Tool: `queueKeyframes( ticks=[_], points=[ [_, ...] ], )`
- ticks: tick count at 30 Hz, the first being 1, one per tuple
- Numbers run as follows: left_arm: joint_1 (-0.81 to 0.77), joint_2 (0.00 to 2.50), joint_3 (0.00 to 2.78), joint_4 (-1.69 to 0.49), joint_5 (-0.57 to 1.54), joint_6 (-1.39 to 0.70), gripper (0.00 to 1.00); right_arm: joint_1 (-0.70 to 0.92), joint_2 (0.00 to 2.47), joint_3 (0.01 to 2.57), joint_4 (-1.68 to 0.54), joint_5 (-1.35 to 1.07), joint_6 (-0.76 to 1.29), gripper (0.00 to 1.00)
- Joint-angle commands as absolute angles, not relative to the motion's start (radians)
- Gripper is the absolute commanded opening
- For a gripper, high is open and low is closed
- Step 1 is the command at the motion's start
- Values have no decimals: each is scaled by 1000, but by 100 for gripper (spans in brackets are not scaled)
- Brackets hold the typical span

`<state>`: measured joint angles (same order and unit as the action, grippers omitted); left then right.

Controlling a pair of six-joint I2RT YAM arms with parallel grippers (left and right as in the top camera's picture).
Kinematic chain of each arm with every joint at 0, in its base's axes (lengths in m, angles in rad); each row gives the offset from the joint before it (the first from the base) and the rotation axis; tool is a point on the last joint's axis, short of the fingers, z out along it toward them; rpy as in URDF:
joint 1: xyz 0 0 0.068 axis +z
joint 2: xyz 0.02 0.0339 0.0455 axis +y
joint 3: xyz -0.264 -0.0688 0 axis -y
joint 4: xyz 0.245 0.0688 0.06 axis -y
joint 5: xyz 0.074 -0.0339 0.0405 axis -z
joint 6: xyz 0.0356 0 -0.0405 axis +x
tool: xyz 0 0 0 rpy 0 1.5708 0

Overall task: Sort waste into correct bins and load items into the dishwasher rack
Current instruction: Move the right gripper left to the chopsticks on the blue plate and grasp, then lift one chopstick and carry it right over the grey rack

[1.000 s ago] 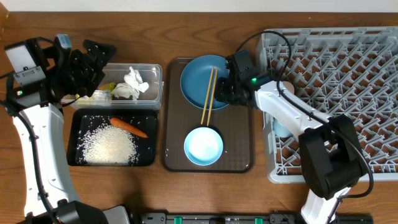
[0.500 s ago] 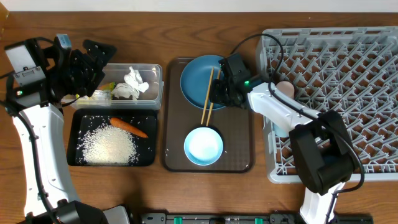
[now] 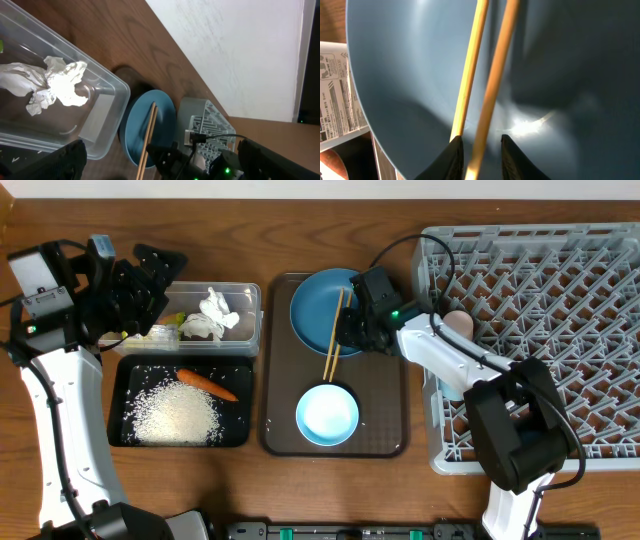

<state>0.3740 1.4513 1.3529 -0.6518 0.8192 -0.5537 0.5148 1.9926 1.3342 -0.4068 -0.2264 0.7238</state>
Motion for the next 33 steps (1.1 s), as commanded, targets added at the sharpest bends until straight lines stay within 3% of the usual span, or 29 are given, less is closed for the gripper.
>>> queueKeyframes(
  ticks=[1, 13, 18, 33],
  points=[
    [377, 1451, 1350, -654, 818, -559, 98, 525, 1999, 1344, -414, -200, 733, 24],
    [377, 1451, 1350, -654, 818, -559, 98, 525, 1999, 1344, -446, -179, 732, 14],
    [377, 1451, 1350, -654, 818, -559, 98, 525, 1999, 1344, -445, -161, 729, 1],
    [377, 1451, 1350, -654, 818, -559, 98, 516, 1954, 1354, -445, -162, 583, 1]
  ],
)
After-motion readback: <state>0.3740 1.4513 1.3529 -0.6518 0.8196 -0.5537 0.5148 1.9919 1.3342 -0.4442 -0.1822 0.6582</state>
